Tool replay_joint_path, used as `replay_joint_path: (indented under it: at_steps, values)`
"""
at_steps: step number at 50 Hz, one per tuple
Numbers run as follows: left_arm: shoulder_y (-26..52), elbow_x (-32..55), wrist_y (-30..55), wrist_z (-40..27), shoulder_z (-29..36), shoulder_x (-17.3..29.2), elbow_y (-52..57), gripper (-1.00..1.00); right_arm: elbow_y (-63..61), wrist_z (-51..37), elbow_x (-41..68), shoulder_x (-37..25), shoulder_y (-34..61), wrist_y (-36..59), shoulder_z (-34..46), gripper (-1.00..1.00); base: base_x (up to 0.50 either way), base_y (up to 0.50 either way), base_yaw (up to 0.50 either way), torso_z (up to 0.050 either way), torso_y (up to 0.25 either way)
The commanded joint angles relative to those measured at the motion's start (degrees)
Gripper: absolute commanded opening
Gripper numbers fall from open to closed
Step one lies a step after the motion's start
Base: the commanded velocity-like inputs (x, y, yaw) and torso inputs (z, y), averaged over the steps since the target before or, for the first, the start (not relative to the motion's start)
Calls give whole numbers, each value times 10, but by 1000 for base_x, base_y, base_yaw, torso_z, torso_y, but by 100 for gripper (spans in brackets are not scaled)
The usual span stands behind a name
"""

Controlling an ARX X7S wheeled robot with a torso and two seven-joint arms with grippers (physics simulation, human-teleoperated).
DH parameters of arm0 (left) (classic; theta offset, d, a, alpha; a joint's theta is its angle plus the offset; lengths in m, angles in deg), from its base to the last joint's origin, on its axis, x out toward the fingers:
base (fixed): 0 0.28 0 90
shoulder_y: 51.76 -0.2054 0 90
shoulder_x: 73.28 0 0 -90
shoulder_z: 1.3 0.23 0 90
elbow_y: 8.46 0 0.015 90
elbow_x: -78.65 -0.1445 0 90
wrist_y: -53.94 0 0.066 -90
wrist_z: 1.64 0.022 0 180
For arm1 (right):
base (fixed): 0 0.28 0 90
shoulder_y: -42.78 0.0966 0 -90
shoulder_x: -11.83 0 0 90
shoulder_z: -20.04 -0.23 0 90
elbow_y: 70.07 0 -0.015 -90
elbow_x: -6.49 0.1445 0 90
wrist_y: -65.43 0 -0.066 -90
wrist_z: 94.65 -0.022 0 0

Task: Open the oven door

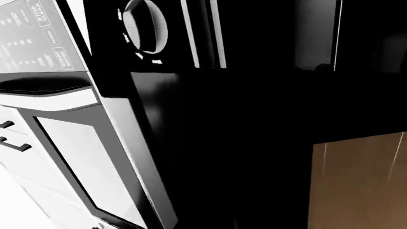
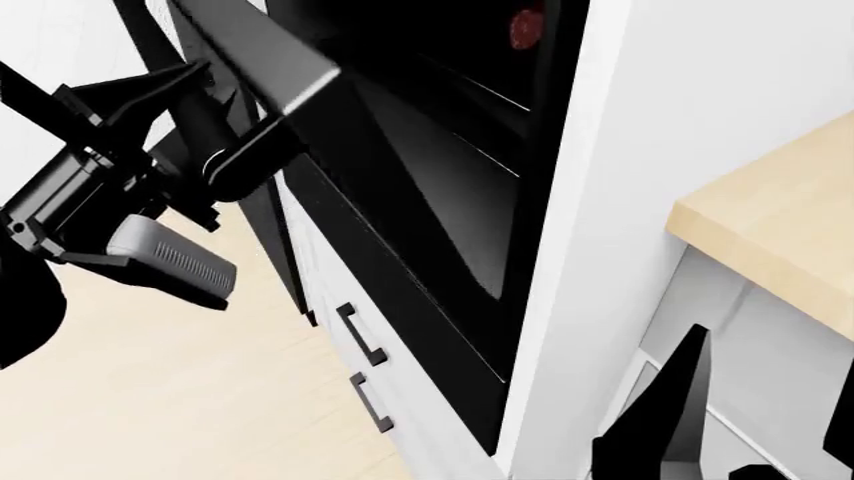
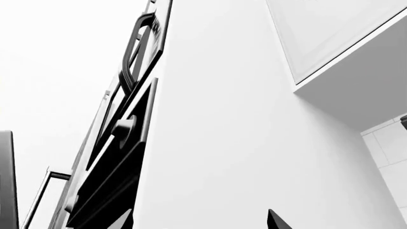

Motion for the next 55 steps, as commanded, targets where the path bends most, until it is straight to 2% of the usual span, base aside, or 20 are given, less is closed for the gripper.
replay_joint_path:
  at_steps: [1, 8, 12, 18, 33, 48, 55]
  values:
    - [-16, 5, 27, -47, -8, 46, 74, -100, -1, 0, 0, -1, 2, 0, 1, 100, 2, -2, 0, 0, 0]
    - [-35, -7, 15, -88, -8, 55, 76, -100, -2, 0, 0, -2, 2, 1, 1, 100, 0, -2, 0, 0, 3]
    - [-42, -62, -14, -140, -9, 58, 57, -100, -2, 0, 0, -2, 3, 1, 2, 100, 0, 0, 0, 0, 3]
    - [-62, -100, -21, -159, 6, 57, 39, -100, -2, 0, -2, -2, 1, 1, 3, 100, 2, -1, 0, 0, 4]
    - [-100, -92, -15, -186, 21, 33, -31, -100, 0, 0, -6, -3, 0, -6, 8, 100, 0, -2, 0, 0, 1]
    - [-137, -76, -9, -209, 31, 29, -56, -100, 0, -1, -9, -3, -1, -6, 10, 100, 0, 0, -1, 0, 0]
    - [-163, -59, 19, -228, 30, 64, -26, -100, 0, -1, -12, -3, -3, -7, 11, 100, 0, 2, 0, 0, 0]
